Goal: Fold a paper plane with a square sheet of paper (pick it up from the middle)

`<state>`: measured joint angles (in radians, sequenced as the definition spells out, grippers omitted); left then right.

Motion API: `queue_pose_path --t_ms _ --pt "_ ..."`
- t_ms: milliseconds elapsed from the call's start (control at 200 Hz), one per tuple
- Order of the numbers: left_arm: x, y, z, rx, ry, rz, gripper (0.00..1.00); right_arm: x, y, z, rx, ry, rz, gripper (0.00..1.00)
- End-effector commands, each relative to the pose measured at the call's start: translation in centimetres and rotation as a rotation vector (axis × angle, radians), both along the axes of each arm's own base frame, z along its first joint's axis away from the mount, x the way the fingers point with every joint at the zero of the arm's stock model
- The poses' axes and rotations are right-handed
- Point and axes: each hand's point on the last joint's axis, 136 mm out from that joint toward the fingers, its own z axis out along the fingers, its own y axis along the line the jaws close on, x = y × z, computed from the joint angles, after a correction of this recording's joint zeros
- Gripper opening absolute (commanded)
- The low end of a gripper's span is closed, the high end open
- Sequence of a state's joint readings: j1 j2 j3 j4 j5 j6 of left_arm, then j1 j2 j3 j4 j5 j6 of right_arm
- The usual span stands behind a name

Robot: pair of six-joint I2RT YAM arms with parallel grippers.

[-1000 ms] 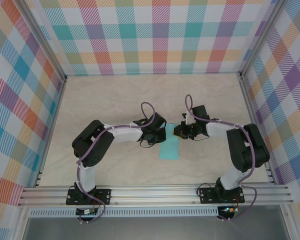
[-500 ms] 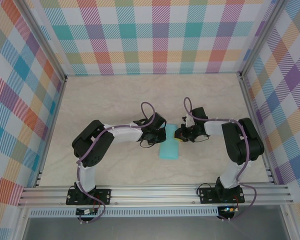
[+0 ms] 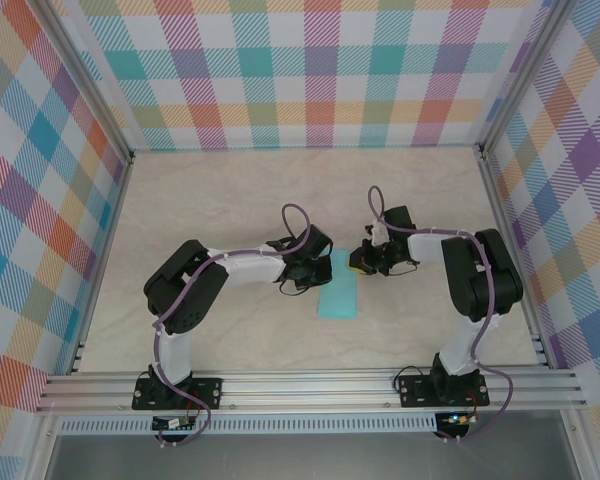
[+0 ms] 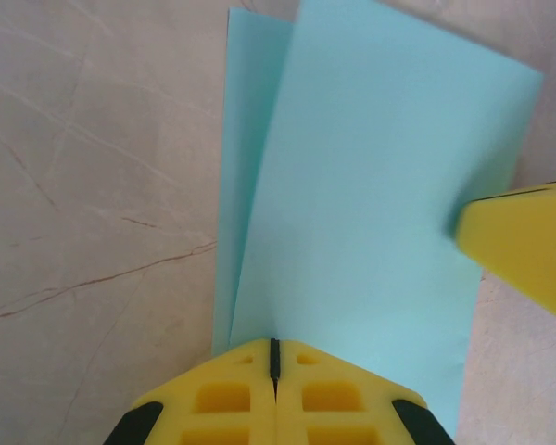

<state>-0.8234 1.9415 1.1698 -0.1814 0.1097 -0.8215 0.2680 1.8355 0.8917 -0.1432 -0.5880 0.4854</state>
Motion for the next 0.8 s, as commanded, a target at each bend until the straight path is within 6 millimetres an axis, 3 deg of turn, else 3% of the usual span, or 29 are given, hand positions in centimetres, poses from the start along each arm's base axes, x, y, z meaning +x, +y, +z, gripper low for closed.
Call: queue_pose_path --t_ms 0,70,220,310,795 --pt "-2.4 3.1 -2.5 0.153 0.085 -0.006 0.00 -0.2 -0.4 -1.2 -0.012 0.019 0.000 0.05" --pt "-2.5 3.1 -2.6 0.154 0.085 -0.009 0.00 0.0 -0.5 -0.8 -0.026 0.014 0.000 0.05" --pt "-2.5 3.1 -2.6 0.155 0.088 -0.010 0.00 1.1 -0.1 2.1 -0.004 -0.054 0.020 0.06" --pt "-2.5 3.0 -2.6 0.153 0.086 -0.008 0.00 1.7 0.0 2.6 -0.008 -0.064 0.028 0.06" --pt "-2.5 3.1 -2.5 0.156 0.085 -0.009 0.00 3.2 -0.5 -1.0 -0.068 0.012 0.003 0.05"
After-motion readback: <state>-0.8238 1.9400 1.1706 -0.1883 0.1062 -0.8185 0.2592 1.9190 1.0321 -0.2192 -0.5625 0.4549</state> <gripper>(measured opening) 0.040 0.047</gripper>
